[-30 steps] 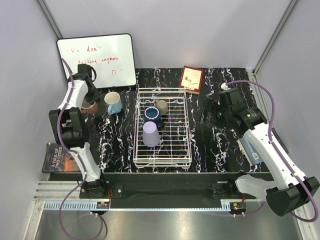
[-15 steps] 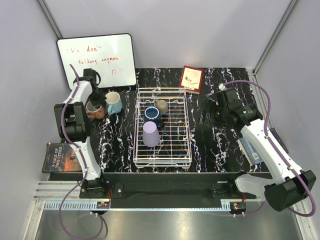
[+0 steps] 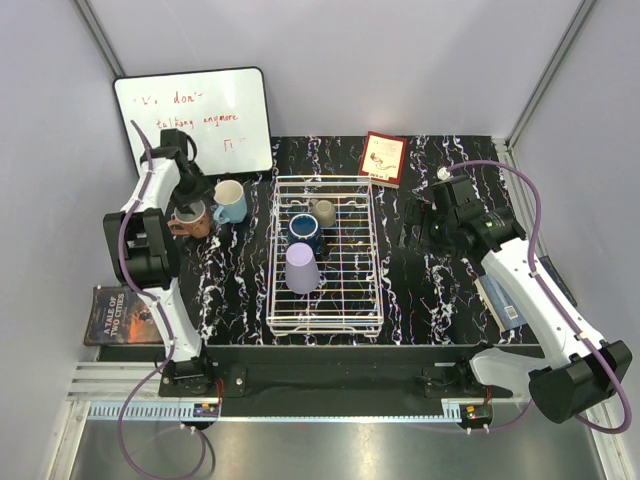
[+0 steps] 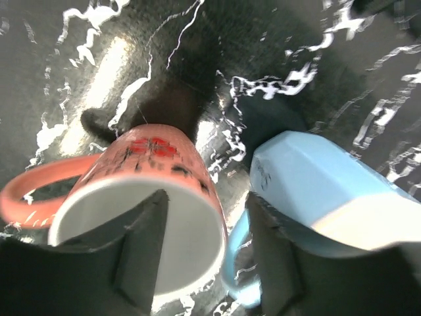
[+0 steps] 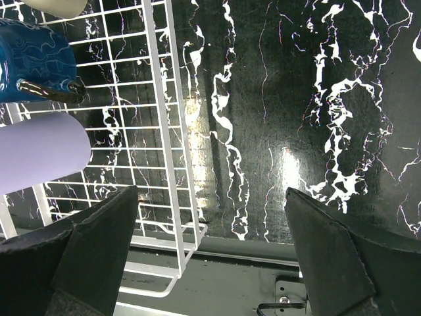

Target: Unload the cups from the dish rack

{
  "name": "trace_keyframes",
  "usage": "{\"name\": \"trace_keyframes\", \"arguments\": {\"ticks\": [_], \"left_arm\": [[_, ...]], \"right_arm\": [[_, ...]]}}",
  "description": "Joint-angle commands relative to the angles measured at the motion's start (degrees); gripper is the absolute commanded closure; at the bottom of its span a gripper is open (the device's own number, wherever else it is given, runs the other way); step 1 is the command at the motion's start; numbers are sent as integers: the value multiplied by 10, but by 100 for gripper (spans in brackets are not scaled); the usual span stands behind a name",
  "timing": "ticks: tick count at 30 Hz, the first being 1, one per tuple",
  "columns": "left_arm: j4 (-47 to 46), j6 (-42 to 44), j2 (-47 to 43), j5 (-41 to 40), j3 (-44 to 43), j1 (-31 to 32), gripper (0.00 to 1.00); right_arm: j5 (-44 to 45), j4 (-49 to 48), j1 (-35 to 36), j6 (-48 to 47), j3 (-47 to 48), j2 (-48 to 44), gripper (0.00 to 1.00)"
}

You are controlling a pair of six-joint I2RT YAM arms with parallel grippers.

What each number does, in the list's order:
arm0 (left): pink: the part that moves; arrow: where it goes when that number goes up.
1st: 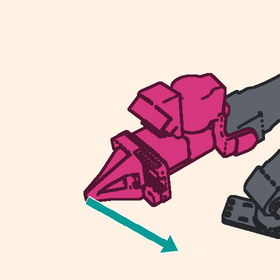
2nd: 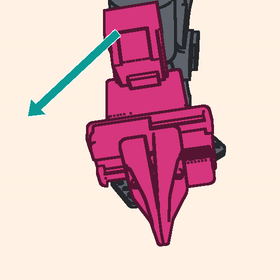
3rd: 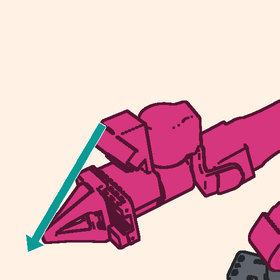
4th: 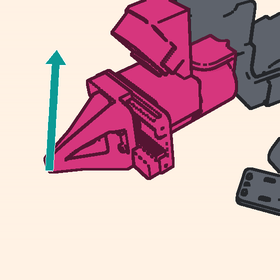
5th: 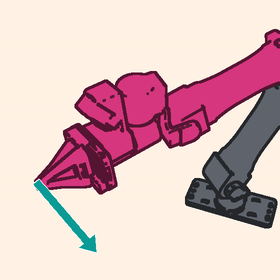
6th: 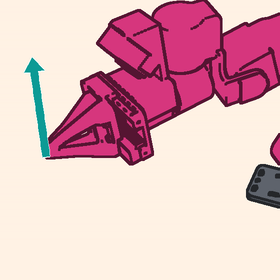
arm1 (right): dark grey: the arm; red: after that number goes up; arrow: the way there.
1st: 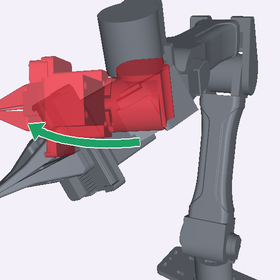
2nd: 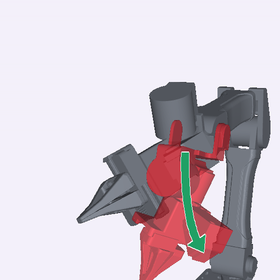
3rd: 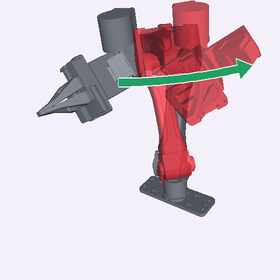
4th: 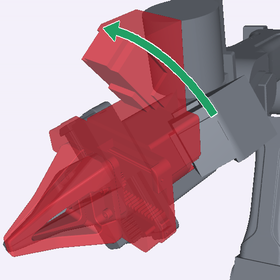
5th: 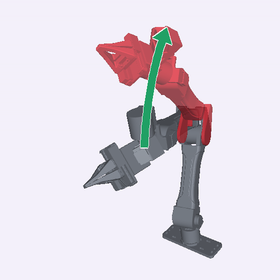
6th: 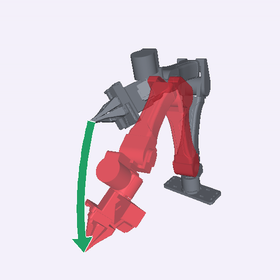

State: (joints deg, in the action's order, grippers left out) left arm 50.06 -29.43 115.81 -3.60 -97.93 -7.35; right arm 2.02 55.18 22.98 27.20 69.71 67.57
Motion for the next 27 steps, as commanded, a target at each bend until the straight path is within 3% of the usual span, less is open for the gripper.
{"name": "trace_keyframes", "arguments": {"ticks": [1, 8, 11, 18, 27], "left_arm": [[-7, -7, -91, -4, -38, -1, 37], [7, -28, -228, -58, -23, 17, 23], [4, -40, -303, -95, 15, 46, 20], [-22, -21, -463, -137, 135, 156, 19], [3, -46, -629, -123, 328, 195, 18]], "right_arm": [[-4, -21, 0, -1, 1, -4, 0], [-40, -52, 6, -6, 19, 12, 0], [-24, -60, 43, -11, 60, 49, 0], [21, -65, 139, -30, 217, 226, 0], [24, -75, 218, -75, 378, 404, 0]]}}
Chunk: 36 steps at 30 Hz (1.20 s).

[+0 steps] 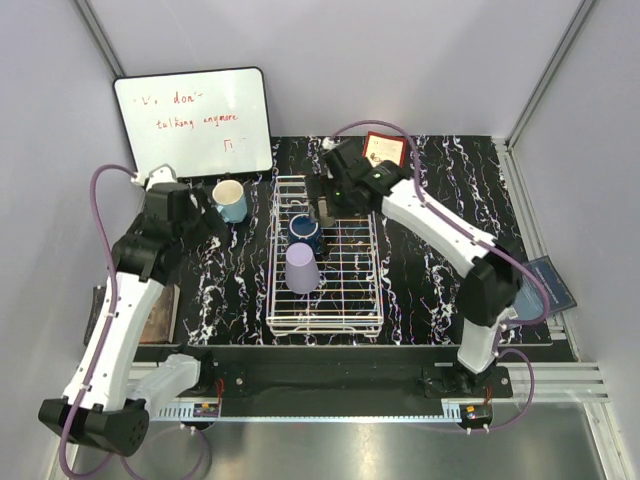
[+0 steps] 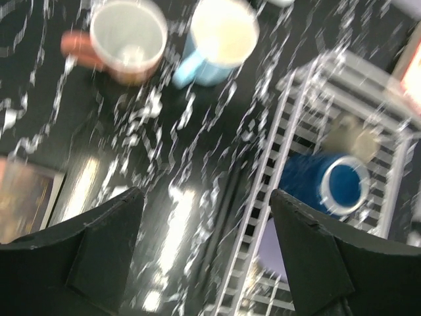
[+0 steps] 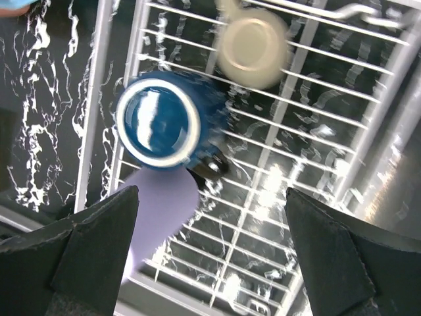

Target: Unload the cups from the dish rack

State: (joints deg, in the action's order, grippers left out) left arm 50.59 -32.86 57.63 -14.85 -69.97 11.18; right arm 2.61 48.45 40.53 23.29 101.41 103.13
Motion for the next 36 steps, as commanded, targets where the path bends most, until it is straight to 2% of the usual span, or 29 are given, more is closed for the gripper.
{"name": "trace_keyframes", "arguments": {"ticks": [1, 10, 20, 24, 36], "left_arm": [[-1, -14, -56, -9, 73, 11, 18], [18, -15, -110, -33, 124, 33, 18], [-3, -4, -87, -34, 121, 41, 17], [-10, -6, -79, -27, 125, 45, 17], [-27, -9, -70, -19, 143, 48, 16]], "right_arm": [[24, -6, 50, -41, 81, 60, 0], [78, 26, 95, -68, 183, 177, 0], [151, 59, 96, -72, 213, 233, 1], [164, 68, 96, -69, 220, 240, 0], [202, 59, 96, -71, 192, 180, 0]]}}
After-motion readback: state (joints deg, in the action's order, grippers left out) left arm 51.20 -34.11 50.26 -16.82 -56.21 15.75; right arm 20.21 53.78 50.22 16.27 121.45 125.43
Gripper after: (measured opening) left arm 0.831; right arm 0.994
